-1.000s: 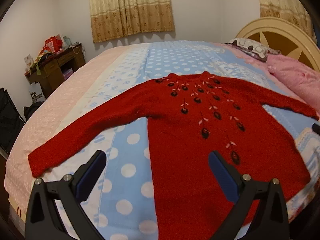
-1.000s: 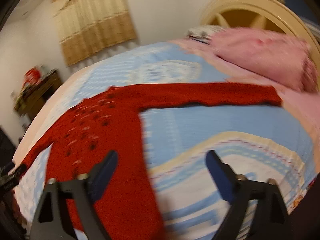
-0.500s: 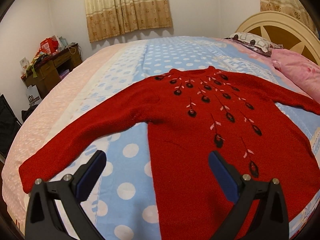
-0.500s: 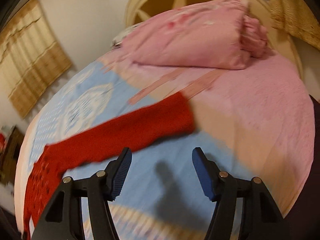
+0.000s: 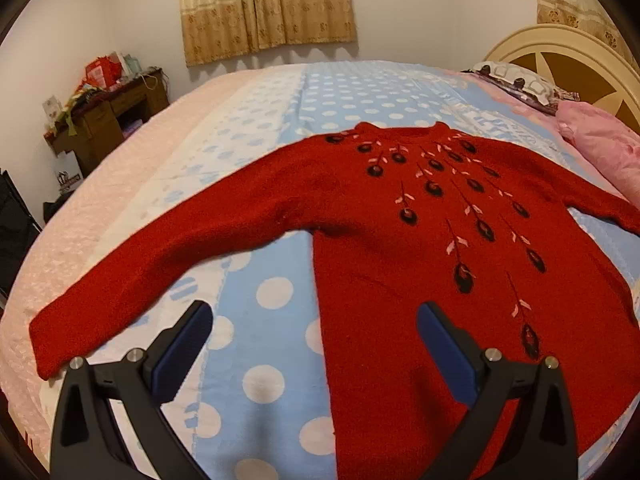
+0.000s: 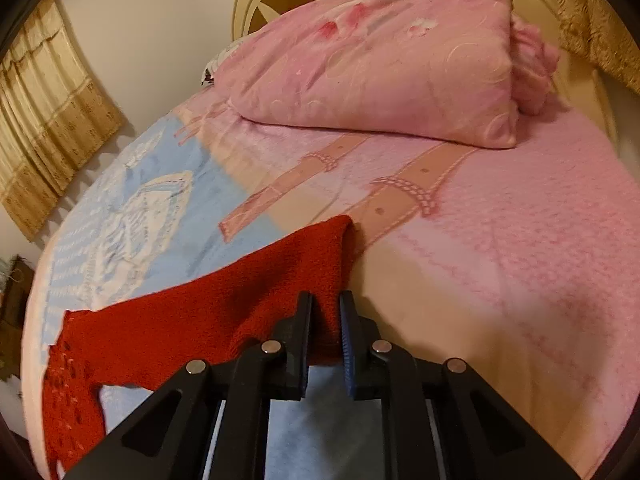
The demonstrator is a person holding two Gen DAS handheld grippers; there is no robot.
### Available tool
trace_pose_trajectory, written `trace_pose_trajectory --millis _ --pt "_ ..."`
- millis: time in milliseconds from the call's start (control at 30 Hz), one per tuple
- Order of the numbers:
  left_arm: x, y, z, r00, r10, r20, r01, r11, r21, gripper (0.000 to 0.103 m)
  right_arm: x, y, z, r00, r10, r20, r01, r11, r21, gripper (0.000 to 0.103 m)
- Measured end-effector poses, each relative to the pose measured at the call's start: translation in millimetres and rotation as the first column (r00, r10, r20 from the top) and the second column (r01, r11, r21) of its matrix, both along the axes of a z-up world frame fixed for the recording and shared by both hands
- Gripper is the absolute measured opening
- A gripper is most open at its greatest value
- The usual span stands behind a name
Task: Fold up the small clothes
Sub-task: 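Move the right gripper to the sweater sleeve cuff and grasp it, then carry the held sleeve across the sweater body and open the right gripper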
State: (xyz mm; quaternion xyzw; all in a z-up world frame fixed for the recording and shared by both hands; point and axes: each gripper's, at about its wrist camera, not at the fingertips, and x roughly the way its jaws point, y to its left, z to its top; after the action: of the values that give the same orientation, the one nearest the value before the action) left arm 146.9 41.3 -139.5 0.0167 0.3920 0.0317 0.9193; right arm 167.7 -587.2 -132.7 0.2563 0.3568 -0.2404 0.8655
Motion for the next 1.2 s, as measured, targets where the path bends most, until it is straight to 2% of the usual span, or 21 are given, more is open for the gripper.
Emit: trace_pose_trajectory --millis 167,367,533,633,767,900,1067,1200 --pt "0.4 4.9 0.4 1.000 -0.004 0.000 0.004 1.000 -0.005 0.103 5.9 14.3 17.4 0.999 0.039 0.020 -0.038 0.998 -0.051 0.010" --pt "1.9 8.3 3.3 1.000 -0.014 0.005 0.015 0.999 -0.040 0.103 26.7 52.6 51.3 0.988 0.141 0.058 -0.132 0.981 -0.140 0.009" --pt "6.4 8.9 4.3 1.000 -0.018 0.000 0.018 0.999 -0.041 0.103 55.8 108.1 82.5 0.959 0.273 0.076 -0.250 0.942 -0.225 0.009" --pt "6.9 9.2 4.9 1.000 -0.023 0.004 0.023 0.999 -0.041 0.103 74.4 156.1 99.4 0.926 0.371 0.077 -0.334 0.895 -0.296 0.009" --pt "9.0 11.3 7.0 1.000 -0.026 0.010 0.027 0.999 -0.035 0.103 92.8 227.3 110.8 0.860 0.506 0.059 -0.455 0.815 -0.360 0.009" --pt "10.2 13.7 10.1 0.999 -0.031 0.016 0.031 0.999 -0.032 0.103 106.6 305.6 103.5 0.772 0.635 0.018 -0.578 0.714 -0.395 0.009" --pt "13.3 15.6 16.7 0.998 -0.055 0.000 0.055 0.995 -0.079 0.103 115.0 391.3 61.6 0.662 0.746 -0.068 -0.703 0.587 -0.401 0.009" --pt "16.0 11.3 21.4 0.997 -0.073 0.009 0.073 0.995 -0.064 0.103 118.9 437.3 7.0 0.554 0.819 -0.147 -0.815 0.499 -0.294 0.010"
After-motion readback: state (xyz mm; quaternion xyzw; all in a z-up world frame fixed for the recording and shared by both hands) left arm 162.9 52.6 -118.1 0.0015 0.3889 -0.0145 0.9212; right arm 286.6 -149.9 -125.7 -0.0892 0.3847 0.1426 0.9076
